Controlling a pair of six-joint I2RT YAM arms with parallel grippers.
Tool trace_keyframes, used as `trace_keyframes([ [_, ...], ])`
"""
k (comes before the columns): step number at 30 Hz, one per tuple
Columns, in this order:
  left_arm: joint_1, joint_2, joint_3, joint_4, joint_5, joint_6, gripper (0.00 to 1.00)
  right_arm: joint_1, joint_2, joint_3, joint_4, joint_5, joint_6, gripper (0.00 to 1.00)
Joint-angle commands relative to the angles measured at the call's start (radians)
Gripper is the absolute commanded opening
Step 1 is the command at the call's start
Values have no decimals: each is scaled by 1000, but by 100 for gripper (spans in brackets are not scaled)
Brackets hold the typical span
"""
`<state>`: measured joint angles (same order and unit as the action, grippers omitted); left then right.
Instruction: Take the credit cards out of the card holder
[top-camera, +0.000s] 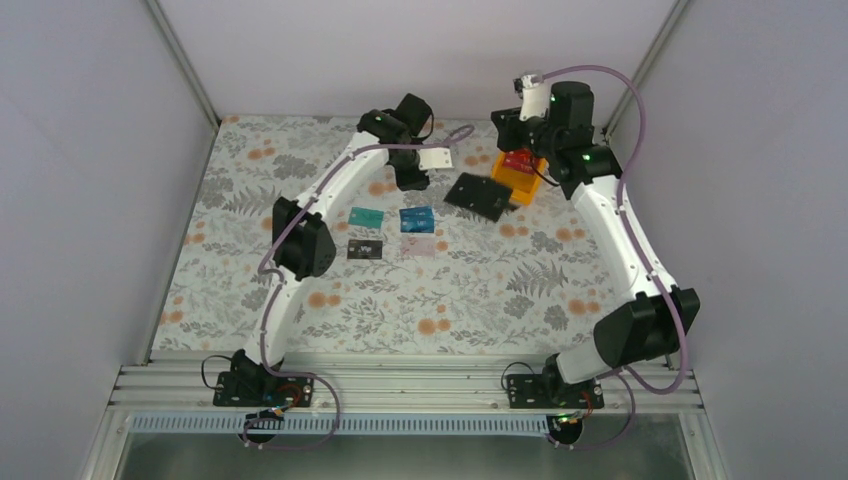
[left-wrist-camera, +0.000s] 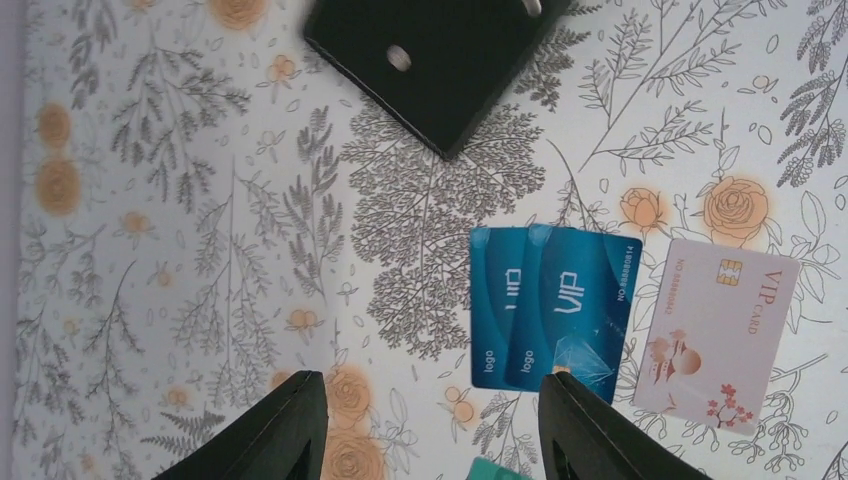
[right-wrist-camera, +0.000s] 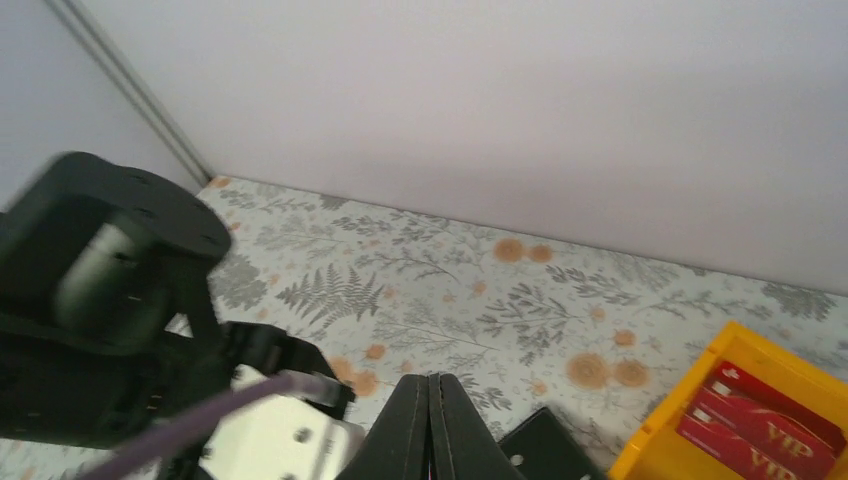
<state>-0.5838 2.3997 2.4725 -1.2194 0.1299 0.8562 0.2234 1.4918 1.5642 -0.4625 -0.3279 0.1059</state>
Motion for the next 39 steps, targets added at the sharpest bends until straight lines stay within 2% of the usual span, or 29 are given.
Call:
trace_keyframes([
  [1, 38, -19, 36, -17, 88, -19, 55, -10, 47, 34, -55, 110, 53, 4],
  [4, 62, -65, 52, -52, 173, -52, 59, -9, 92, 36, -110, 149, 66, 4],
  [7, 96, -135, 14, -40, 260, -101, 70, -6, 141, -2, -142, 265, 119, 11],
  [8, 110, -156, -13, -24, 292, -125, 73, -6, 152, -38, -138, 260, 137, 15],
  [11, 130, -192, -91, 21, 333, -223, 77, -7, 203, -134, -119, 208, 166, 38],
  [15, 130, -196, -169, 62, 402, -373, 77, -6, 300, -165, -127, 258, 189, 61],
  [18, 129, -237, -264, 104, 445, -430, 79, -6, 364, -164, -106, 241, 172, 76],
  [22, 130, -339, -389, 161, 432, -437, 83, -4, 501, -58, -103, 229, 120, 89],
  [26, 131, -437, -505, 185, 365, -396, 87, -3, 573, -9, -129, 239, 103, 95],
  [34, 131, -513, -645, 205, 320, -366, 87, -3, 626, 10, -96, 217, 77, 96],
  [39, 131, -535, -734, 255, 394, -361, 86, -2, 714, 107, -138, 170, 22, 94],
])
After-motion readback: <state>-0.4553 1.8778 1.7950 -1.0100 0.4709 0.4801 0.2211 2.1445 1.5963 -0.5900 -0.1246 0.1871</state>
